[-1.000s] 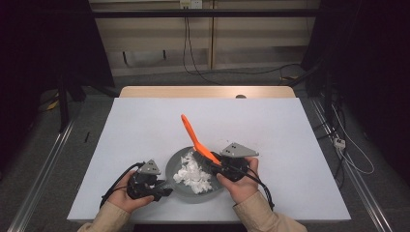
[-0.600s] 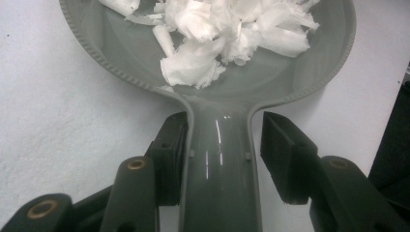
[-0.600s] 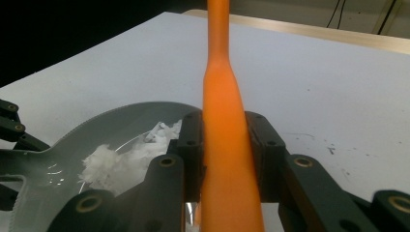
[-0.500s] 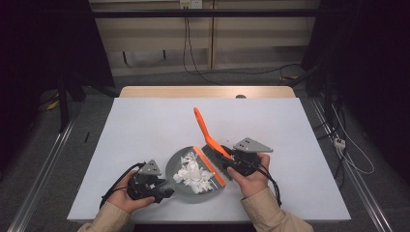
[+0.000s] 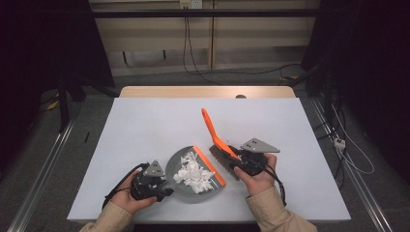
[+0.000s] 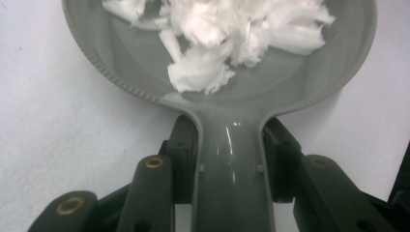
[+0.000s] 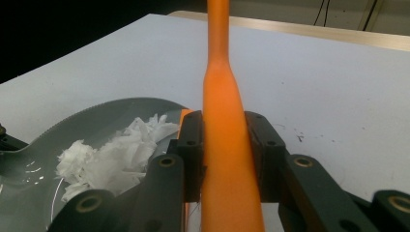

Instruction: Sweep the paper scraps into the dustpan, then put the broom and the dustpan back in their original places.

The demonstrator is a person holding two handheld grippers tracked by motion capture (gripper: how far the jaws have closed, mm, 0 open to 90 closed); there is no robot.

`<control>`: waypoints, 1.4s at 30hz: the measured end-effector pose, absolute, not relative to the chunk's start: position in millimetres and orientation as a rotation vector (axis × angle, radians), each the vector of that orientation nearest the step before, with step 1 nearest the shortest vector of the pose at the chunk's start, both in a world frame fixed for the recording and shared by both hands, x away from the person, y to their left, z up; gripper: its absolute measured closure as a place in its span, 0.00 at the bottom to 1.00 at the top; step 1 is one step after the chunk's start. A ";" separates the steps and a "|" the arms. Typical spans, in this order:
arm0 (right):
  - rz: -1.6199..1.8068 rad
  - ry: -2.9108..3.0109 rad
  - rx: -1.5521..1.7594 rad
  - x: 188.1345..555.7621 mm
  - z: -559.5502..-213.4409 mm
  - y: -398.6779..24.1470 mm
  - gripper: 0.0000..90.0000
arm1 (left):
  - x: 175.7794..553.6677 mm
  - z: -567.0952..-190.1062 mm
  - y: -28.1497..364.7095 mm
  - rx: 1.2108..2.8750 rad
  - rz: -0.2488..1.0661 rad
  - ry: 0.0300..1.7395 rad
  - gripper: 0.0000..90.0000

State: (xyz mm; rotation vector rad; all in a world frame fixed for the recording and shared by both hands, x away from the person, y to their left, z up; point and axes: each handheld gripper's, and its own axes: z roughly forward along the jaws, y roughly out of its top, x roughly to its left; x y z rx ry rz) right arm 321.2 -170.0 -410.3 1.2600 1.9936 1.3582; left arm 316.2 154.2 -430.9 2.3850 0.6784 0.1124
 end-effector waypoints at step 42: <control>1.252 1.727 1.385 310.6 -410.4 -293.6 0.79 | 355.7 -428.6 232.0 1.978 0.377 1.315 0.70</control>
